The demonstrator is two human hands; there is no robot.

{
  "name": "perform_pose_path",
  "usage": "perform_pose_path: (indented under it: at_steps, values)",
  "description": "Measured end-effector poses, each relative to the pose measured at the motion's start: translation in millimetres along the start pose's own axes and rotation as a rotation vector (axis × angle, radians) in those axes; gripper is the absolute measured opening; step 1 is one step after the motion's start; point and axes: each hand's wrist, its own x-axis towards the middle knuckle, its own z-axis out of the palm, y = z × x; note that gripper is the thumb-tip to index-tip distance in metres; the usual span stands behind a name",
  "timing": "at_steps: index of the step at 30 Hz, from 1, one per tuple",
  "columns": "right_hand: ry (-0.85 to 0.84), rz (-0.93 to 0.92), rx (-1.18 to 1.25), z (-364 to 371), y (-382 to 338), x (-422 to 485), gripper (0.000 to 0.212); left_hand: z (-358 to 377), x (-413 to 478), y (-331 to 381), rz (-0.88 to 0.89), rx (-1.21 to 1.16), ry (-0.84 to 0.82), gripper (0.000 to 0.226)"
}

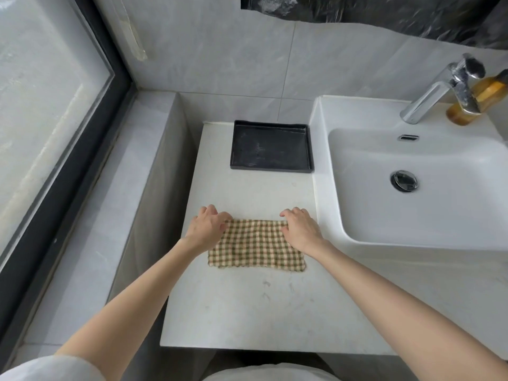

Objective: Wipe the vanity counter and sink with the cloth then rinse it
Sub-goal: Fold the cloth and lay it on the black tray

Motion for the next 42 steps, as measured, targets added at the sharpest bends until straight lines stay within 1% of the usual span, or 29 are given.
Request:
perform_pose_path:
  at_steps: [3, 6, 8, 10, 11, 13, 15, 18, 21, 23, 26, 30, 33, 35, 37, 39, 42]
  values:
    - [0.002, 0.012, -0.085, 3, 2, 10, 0.019, 5, 10, 0, -0.035, 0.016, 0.016, 0.025]
    - [-0.013, -0.012, -0.141, -1, 4, 14, 0.014, 4, 12, -5, -0.005, -0.007, 0.0, 0.015]
    - [-0.061, -0.039, -0.083, -11, 5, 14, 0.014, -6, 11, -8, 0.042, -0.183, -0.062, 0.009]
    - [-0.094, -0.041, 0.068, -27, 7, 12, 0.01, -24, 7, -13, 0.064, -0.393, -0.132, 0.004]
    - [-0.08, -0.043, 0.132, -36, 8, 11, 0.007, -34, 7, -15, 0.077, -0.446, -0.133, 0.001]
    - [0.008, -0.068, 0.199, -56, 10, 12, 0.007, -53, 9, -20, 0.097, -0.494, -0.075, 0.003]
    - [0.105, -0.097, 0.215, -74, 12, 19, 0.011, -71, 20, -22, 0.081, -0.556, -0.011, 0.01]
    - [0.185, -0.115, 0.206, -99, 15, 38, 0.02, -94, 45, -20, 0.033, -0.615, 0.064, 0.018]
    - [0.233, -0.1, 0.145, -119, 19, 64, 0.026, -111, 75, -13, 0.043, -0.636, 0.111, 0.014]
    - [0.258, -0.087, 0.112, -131, 20, 81, 0.026, -119, 95, -8, 0.02, -0.648, 0.153, 0.012]
    - [0.256, -0.074, 0.038, -145, 23, 103, 0.027, -130, 122, -1, 0.009, -0.641, 0.199, 0.011]
    - [0.216, -0.074, -0.053, -158, 28, 124, 0.029, -134, 151, 1, 0.024, -0.604, 0.171, 0.012]
    - [0.2, -0.093, -0.223, -167, 31, 139, 0.034, -133, 172, -1, 0.062, -0.572, 0.13, 0.009]
    - [0.145, -0.078, -0.3, -173, 31, 147, 0.036, -133, 187, -2, 0.083, -0.571, 0.07, 0.008]
    - [0.063, -0.061, -0.374, -178, 30, 158, 0.035, -132, 200, -3, 0.07, -0.606, 0.006, 0.009]
    - [0.006, -0.067, -0.438, -180, 29, 173, 0.035, -132, 215, -4, 0.045, -0.613, -0.024, 0.011]
    - [-0.023, -0.097, -0.51, -180, 27, 197, 0.032, -129, 238, -2, 0.0, -0.535, -0.002, 0.012]
